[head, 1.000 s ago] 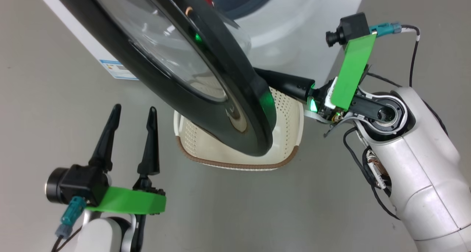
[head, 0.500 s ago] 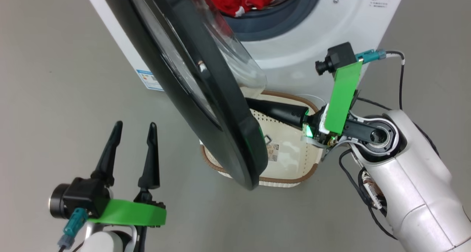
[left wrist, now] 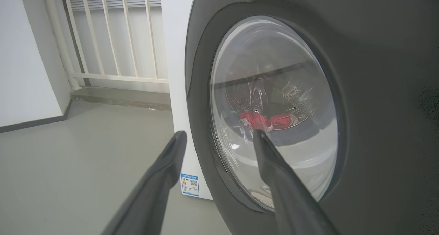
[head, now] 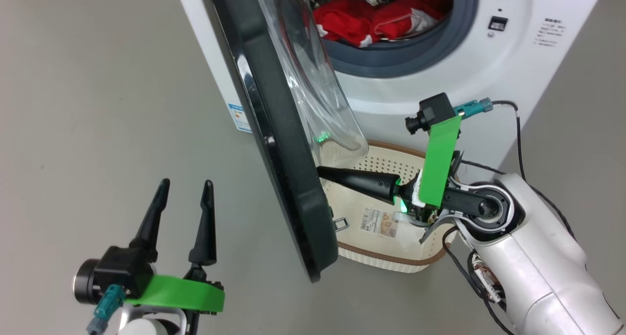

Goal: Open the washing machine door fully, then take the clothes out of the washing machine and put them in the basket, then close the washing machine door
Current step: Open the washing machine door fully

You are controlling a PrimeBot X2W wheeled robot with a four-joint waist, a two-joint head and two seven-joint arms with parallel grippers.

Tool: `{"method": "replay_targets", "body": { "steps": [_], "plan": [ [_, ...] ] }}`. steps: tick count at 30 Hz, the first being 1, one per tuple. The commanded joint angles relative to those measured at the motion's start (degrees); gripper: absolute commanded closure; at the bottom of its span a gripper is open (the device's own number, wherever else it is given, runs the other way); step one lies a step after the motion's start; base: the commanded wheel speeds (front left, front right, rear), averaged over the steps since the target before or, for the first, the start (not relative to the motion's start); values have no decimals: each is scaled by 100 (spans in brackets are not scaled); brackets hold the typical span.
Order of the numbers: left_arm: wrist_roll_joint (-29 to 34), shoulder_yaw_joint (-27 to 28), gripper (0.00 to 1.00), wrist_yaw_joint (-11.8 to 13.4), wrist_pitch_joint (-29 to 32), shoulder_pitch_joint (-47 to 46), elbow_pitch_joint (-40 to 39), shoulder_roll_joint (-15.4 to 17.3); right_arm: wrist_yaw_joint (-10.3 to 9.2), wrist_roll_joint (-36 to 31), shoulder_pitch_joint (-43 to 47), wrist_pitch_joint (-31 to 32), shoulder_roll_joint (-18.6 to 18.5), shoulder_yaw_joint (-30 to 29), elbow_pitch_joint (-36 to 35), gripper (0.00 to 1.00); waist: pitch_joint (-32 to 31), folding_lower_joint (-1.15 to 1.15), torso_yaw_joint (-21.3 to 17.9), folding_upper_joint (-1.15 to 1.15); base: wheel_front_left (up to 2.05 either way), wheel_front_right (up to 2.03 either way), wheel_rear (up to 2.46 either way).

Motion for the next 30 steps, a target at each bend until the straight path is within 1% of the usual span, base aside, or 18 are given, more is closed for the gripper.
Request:
{"method": "replay_targets", "body": {
  "steps": [1, 10, 15, 26, 30],
  "plan": [
    [-32, 175, 0, 18, -28, 22, -96, 91, 39, -59, 34, -25, 184, 124, -137, 100, -135, 0, 188, 0, 0, 0, 0],
    [-70, 111, 0, 22, -28, 73, -56, 91, 39, -65, 63, -183, 190, 272, 25, 100, -245, 0, 589, 0, 0, 0, 0],
    [-56, 136, 0, 1, -28, 110, -38, 91, 39, -58, 39, -276, 191, 409, 103, 100, -288, 0, 737, 0, 0, 0, 0],
    [-90, 138, 0, 18, -28, 148, -8, 91, 39, -26, 41, -425, 191, 612, 76, 100, -349, 0, 908, 0, 0, 0, 0],
    [-86, 177, 0, 18, -28, 192, -43, 91, 39, -179, 29, -457, 181, 659, 5, 100, -336, 0, 909, 0, 0, 0, 0]
  ]
}}
